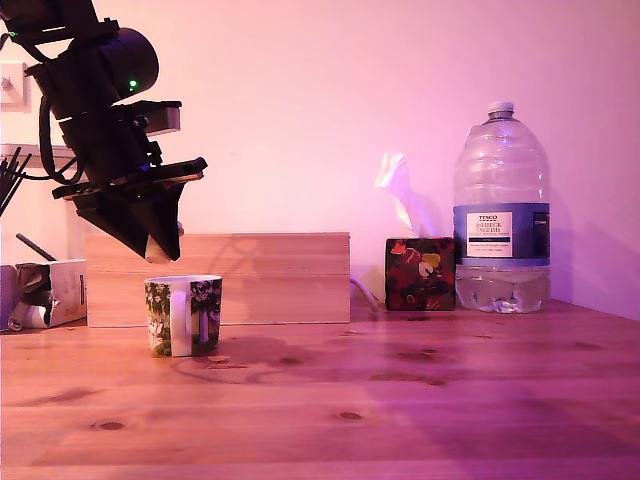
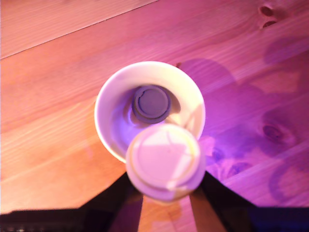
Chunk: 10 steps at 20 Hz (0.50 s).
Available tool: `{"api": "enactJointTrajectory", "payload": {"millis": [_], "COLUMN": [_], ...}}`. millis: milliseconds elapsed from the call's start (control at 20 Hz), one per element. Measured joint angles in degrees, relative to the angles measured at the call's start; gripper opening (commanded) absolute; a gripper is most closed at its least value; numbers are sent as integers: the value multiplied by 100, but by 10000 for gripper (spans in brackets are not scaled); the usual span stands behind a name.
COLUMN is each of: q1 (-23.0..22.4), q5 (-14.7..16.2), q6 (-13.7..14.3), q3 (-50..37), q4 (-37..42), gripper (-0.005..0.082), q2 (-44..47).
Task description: Pick up the coffee capsules from the table one by one and drop them inside the nearest coffee cup
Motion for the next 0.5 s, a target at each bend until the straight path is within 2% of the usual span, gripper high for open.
{"api": "enactJointTrajectory", "payload": {"millis": [500], "q1": [-17], "q5": [-24], "q6": [-4], "q3": [0], "q4": [544], "gripper": [186], "q2": [-81]}}
